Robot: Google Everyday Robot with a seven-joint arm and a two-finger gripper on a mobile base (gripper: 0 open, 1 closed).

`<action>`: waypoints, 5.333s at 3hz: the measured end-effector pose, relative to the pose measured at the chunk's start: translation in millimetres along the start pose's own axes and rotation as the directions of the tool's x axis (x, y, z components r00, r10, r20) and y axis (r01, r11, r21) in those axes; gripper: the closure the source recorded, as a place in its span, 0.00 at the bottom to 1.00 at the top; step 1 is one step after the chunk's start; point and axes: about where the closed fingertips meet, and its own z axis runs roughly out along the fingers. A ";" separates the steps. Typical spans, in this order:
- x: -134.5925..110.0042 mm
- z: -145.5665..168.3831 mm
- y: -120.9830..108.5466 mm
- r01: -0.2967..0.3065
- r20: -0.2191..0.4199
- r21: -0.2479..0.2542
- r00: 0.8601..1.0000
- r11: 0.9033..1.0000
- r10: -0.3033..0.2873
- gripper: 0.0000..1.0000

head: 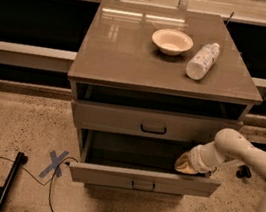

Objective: Open middle drawer

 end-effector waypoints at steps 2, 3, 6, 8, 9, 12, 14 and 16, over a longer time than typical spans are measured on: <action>30.3 54.2 -12.3 0.020 -0.026 -0.004 0.999 1.000 -0.020 1.00; 37.2 72.0 -13.9 0.034 -0.006 -0.031 0.999 0.999 -0.034 1.00; 14.8 55.8 19.6 0.080 0.060 -0.128 0.996 0.989 -0.073 1.00; -3.9 41.3 28.9 0.119 0.094 -0.144 0.990 0.982 -0.106 1.00; -8.8 44.3 18.9 0.133 0.125 -0.128 0.985 0.983 -0.117 1.00; -40.0 69.6 25.3 0.143 0.166 -0.175 0.980 0.974 -0.115 1.00; -54.7 41.5 73.6 0.072 0.121 -0.302 0.992 0.951 -0.037 1.00; -56.2 21.4 96.2 0.018 0.113 -0.315 0.993 0.949 0.019 1.00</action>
Offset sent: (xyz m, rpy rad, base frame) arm 0.0385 -0.0095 -0.0850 -0.0464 -0.0183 0.0134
